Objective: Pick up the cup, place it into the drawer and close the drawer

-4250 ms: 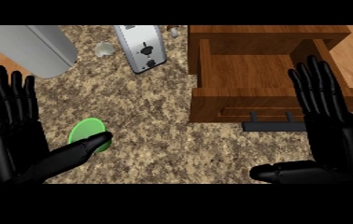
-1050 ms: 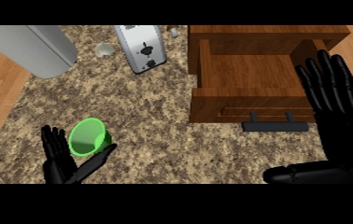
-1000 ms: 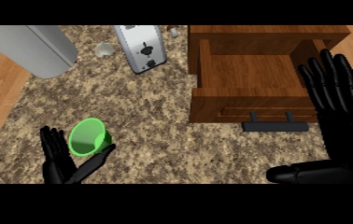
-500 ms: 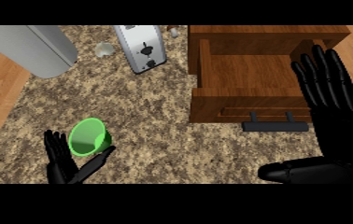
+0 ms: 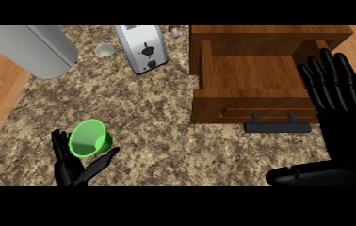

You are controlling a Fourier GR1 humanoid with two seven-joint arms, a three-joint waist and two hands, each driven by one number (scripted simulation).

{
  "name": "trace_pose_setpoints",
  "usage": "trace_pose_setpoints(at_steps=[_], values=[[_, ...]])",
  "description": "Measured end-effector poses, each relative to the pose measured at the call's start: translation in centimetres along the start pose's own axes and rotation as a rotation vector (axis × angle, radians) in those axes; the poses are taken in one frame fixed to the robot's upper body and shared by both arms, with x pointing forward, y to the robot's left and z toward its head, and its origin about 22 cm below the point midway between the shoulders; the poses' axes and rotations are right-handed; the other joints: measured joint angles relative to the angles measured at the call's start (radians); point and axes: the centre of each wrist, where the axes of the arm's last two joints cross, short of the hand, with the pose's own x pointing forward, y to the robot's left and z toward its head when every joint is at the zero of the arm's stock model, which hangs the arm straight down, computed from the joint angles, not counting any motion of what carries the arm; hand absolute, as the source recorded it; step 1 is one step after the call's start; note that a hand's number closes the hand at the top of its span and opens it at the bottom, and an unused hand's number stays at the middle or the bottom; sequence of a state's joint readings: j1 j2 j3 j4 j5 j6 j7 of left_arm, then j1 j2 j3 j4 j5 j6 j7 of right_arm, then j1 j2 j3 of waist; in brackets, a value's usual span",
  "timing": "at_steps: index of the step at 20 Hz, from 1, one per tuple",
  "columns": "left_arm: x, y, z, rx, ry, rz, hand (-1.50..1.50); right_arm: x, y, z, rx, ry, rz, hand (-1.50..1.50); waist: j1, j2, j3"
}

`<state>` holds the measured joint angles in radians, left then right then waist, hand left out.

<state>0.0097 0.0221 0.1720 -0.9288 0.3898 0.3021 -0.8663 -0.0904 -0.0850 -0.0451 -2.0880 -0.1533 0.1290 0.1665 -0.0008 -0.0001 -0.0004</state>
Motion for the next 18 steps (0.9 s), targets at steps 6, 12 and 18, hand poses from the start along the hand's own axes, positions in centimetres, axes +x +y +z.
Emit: trace_pose_setpoints(at_steps=[6,12,18], values=[[0.2,-0.7,-1.0,0.004,0.001,0.044,-1.5,0.2,0.3,0.2,-0.002,-0.001,0.0,-1.5,0.0,0.0,0.0],[-0.4,-0.4,-1.9,-0.004,0.006,0.103,-1.5,0.3,0.4,-0.2,-0.007,0.005,-0.002,-1.5,0.0,0.0,0.0],[-1.3,-0.7,-1.5,-0.06,0.012,0.199,-1.5,-0.1,0.2,-0.1,-0.004,0.006,-0.01,-1.5,-0.001,0.0,0.0]])
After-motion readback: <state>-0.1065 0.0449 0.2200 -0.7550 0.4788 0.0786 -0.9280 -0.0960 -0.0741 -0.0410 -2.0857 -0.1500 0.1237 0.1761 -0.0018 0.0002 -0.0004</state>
